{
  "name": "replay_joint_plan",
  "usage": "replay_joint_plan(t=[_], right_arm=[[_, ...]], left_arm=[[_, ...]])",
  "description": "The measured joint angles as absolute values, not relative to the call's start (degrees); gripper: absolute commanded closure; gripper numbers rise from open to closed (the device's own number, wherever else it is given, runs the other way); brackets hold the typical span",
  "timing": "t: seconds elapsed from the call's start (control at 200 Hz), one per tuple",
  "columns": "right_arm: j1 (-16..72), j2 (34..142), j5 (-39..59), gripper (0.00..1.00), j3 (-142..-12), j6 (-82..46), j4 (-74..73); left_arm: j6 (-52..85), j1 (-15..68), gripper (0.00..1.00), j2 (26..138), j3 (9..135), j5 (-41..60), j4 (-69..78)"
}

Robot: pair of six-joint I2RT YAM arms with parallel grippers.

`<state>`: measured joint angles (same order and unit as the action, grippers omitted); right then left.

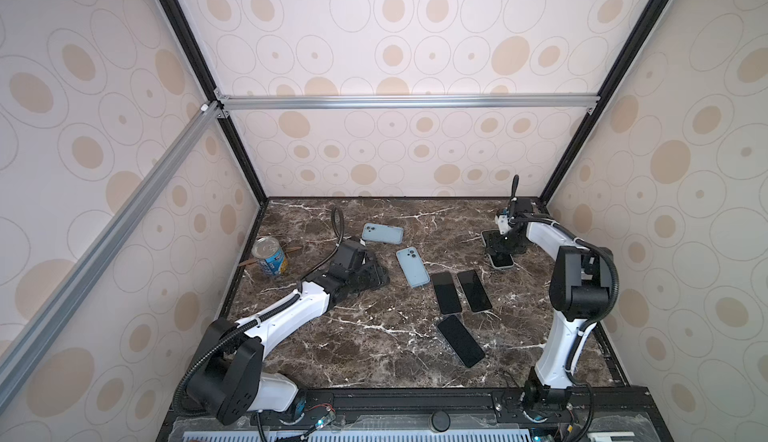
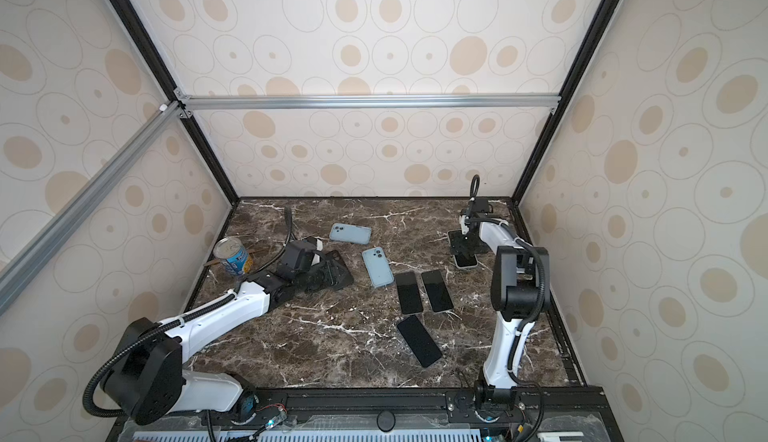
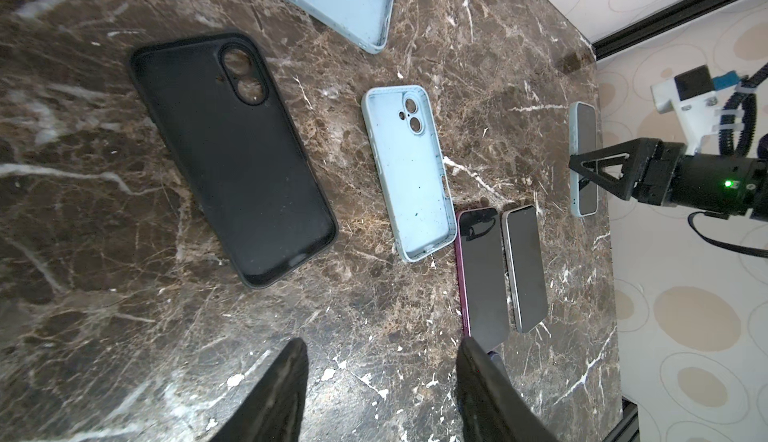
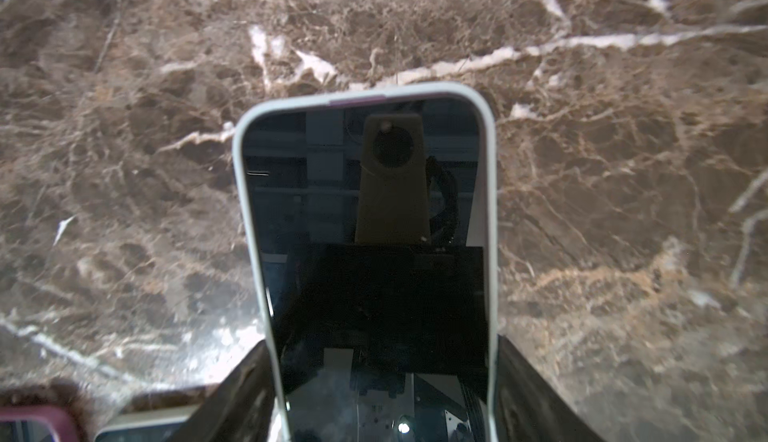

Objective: Put the phone into the phone case
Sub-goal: 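Lower the cased phone onto the table's far corner and open the right gripper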

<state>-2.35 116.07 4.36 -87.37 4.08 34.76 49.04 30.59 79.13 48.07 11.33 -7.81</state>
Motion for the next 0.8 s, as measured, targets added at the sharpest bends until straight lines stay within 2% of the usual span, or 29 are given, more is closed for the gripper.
replay_joint_plan(t=[0.39, 0.44, 0.5, 0.58, 0.8], right_arm=[[-2.7, 126.4, 3.0, 0.37, -97.8, 4.0, 38.7], [-2.7, 126.7, 2.9, 0.32, -98.0, 4.0, 39.0], [-2.7, 126.7, 2.6, 0.19, -98.4, 3.9, 39.5], [-2.7, 126.8, 1.8, 0.09, -98.7, 3.6, 39.9], [-2.8, 126.8, 1.3, 0.05, -98.8, 2.4, 39.9]], left_arm=[[48.4, 30.6, 0.42, 82.3, 48.4, 11.4, -7.8], [48.2, 30.6, 0.42, 82.5, 48.6, 11.5, -7.8], [48.0, 30.6, 0.42, 83.1, 49.3, 11.4, -7.8], [47.7, 30.6, 0.42, 83.8, 50.0, 11.5, -7.7], [46.8, 30.6, 0.42, 85.2, 50.5, 11.7, -7.7]])
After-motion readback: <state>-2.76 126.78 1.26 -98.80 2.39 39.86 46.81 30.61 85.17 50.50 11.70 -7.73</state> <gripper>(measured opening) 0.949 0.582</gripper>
